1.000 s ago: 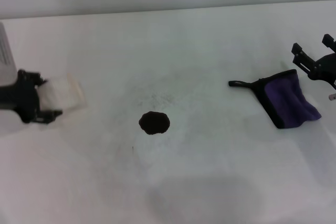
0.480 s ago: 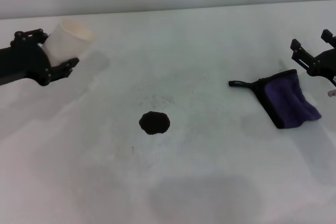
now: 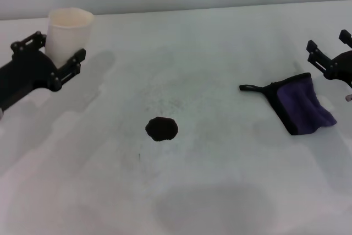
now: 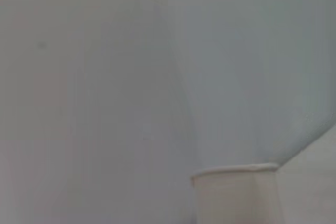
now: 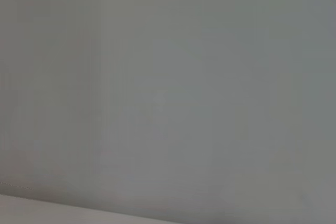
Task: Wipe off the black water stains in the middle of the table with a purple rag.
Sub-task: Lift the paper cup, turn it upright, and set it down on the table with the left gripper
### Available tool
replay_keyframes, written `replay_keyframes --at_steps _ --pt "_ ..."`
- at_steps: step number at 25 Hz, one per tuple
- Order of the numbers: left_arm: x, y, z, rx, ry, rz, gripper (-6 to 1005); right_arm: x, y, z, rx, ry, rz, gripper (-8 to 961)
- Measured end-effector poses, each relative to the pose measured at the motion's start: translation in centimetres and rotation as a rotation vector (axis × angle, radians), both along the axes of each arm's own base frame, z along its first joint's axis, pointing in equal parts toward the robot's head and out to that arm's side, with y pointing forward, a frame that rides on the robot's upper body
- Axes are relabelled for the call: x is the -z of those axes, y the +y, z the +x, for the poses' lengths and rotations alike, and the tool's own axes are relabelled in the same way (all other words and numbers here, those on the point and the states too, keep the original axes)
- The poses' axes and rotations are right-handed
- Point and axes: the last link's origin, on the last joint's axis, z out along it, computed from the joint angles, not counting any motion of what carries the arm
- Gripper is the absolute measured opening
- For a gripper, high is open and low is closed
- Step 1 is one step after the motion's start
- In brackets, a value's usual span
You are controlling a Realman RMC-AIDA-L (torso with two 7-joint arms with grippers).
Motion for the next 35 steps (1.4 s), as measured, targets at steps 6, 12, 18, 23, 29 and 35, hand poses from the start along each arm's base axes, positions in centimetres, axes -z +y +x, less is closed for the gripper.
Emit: replay_keyframes --at_steps 6,12,18,23,29,35 --pt "1.6 -1.7 -1.6 -0.047 -0.041 0.005 609 -0.1 0.1 0.0 -0.003 -0.002 0.003 858" --pt "2.7 -2.9 -3.3 -0.123 -0.050 0.007 604 -0.1 0.1 -0.1 -0.006 -0.003 0.002 858" --pt "3.6 -4.2 -4.8 -0.166 -0.013 -0.004 600 -0.1 0.1 -0.3 -0.018 0.002 0.006 858" --pt "4.4 -5.1 -5.9 -0.195 0.042 -0.012 601 -0.1 0.1 -0.3 -0.020 0.004 0.005 857" --pt "4.7 -6.0 -6.6 -0.181 0.099 -0.003 600 -0.1 0.1 -0.3 -0.018 0.003 0.005 857" --pt "4.8 -6.7 -7.0 -0.168 0.121 0.006 616 -0.1 0.1 -0.2 -0.012 -0.001 0.003 857"
